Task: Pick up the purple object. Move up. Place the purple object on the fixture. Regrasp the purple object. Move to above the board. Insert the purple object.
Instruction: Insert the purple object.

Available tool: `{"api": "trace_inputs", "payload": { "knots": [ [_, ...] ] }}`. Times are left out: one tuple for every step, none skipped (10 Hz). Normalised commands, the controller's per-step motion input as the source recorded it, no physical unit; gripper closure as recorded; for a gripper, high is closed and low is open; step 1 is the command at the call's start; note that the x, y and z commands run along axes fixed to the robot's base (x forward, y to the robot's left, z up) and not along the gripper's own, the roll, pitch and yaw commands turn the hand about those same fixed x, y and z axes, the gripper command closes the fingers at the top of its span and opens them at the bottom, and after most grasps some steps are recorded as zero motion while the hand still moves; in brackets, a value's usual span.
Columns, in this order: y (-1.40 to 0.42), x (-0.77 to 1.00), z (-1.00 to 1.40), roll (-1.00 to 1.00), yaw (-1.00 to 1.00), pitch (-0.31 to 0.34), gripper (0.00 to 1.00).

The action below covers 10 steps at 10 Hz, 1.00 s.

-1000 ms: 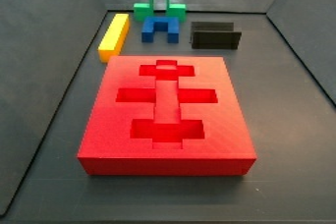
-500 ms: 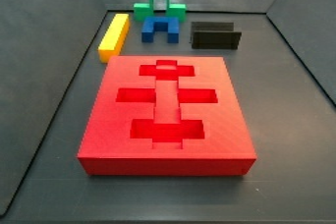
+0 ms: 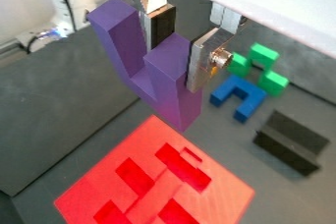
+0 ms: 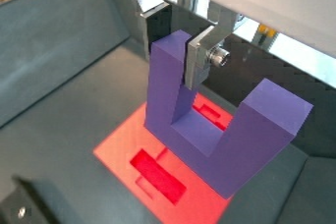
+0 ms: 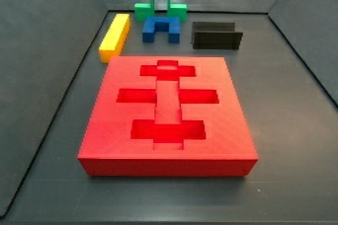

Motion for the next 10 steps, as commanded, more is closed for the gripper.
{"api": "trace_inputs", "payload": {
  "knots": [
    [0.10, 0.49, 0.00, -0.50, -0.33, -0.174, 1.00],
    [0.00, 0.49, -0.26, -0.41, -0.17, -0.160, 1.00],
    [-0.46, 0.36, -0.73, -0.15, 0.16, -0.059, 1.00],
    [-0.48, 0.59, -0.63, -0.20, 0.17, 0.000, 1.00],
    [-0.39, 0.51, -0.49, -0.26, 0.36, 0.019, 1.00],
    [-0.36, 0.39, -0.41, -0.29, 0.44, 0.041, 1.00],
    [-0.43, 0.33, -0.36, -0.21, 0.43, 0.047, 1.00],
    [-0.50, 0.23, -0.35, -0.11, 0.45, 0.011, 1.00],
    [-0.67, 0.08, -0.31, 0.00, 0.37, 0.000, 1.00],
    [-0.35, -0.19, -0.42, -0.09, 0.11, -0.059, 1.00]
  ]
}}
